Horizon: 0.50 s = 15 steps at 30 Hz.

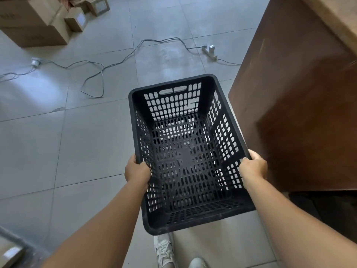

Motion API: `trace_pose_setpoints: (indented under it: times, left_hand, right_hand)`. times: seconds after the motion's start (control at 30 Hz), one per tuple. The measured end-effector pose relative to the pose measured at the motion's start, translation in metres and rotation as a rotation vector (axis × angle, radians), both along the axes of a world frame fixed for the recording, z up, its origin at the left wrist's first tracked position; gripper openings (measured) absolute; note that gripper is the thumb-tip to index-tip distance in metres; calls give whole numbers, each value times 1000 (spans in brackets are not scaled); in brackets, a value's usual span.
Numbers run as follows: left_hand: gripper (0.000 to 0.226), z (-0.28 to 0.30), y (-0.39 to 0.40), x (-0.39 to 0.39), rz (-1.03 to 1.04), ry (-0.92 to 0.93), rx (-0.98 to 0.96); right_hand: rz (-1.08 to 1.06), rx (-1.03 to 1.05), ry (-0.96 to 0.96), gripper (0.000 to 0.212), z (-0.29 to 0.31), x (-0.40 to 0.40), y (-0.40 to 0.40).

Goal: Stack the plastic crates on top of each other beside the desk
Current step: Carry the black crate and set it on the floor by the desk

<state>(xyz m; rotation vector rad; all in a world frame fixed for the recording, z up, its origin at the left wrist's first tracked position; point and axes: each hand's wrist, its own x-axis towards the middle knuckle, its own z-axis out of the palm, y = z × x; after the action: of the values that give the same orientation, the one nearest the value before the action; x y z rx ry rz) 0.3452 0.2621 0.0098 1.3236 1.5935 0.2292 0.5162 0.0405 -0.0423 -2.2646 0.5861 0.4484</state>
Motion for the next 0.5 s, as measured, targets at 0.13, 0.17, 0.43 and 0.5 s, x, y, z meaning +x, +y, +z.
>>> trace_pose_setpoints:
  times: [0.13, 0.17, 0.43, 0.5]
  left_hand:
    - [55, 6, -18, -16, -157, 61, -11]
    - [56, 7, -24, -21, -178, 75, -11]
    - [43, 8, -65, -53, -221, 173, -24]
    - [44, 7, -69, -57, -228, 187, -13]
  right_hand:
    - [75, -72, 88, 51, 51, -19, 2]
    - [85, -108, 116, 56, 52, -22, -3]
    - [188, -142, 169, 68, 54, -58, -38]
    - [190, -115, 155, 67, 52, -63, -45]
